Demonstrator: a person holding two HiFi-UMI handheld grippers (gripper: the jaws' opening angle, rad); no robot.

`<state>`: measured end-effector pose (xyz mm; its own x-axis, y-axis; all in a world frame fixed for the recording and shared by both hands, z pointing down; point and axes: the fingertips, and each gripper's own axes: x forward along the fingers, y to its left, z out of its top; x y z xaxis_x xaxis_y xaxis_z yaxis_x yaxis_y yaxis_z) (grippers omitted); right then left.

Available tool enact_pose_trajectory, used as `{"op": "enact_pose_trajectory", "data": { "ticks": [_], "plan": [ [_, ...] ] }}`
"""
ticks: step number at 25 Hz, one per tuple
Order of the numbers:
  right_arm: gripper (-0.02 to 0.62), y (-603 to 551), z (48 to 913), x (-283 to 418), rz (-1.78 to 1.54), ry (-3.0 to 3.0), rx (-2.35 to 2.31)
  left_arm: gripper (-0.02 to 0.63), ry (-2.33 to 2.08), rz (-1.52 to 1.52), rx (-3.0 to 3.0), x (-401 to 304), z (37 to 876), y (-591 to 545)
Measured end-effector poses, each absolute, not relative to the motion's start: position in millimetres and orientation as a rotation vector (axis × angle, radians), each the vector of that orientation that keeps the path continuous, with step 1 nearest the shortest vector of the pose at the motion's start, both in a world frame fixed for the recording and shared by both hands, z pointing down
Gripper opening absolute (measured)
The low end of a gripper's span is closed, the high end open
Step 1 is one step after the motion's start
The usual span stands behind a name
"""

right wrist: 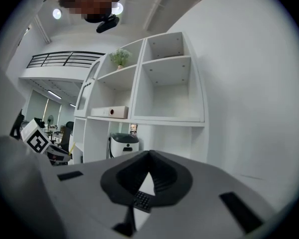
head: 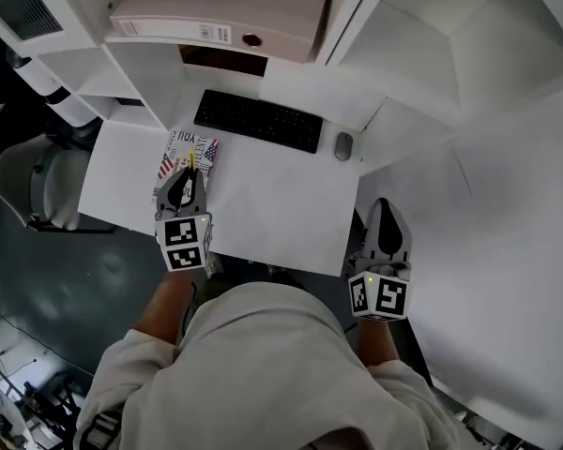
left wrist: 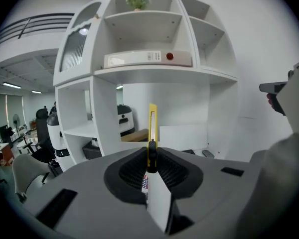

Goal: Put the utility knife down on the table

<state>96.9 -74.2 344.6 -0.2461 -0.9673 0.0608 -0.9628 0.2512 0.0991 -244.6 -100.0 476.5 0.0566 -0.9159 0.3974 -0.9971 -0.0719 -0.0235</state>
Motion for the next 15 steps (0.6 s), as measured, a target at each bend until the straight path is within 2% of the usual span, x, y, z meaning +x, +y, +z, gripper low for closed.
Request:
{"op": "enact_pose_trajectory", "data": {
  "ticks": [15],
  "plan": [
    [0.003,-81.1,382.8,151.8,0.060,-2.232,1.951,0.057,-1.632,0.799,1.993,-184.8,619.1,-147.9]
  ]
}}
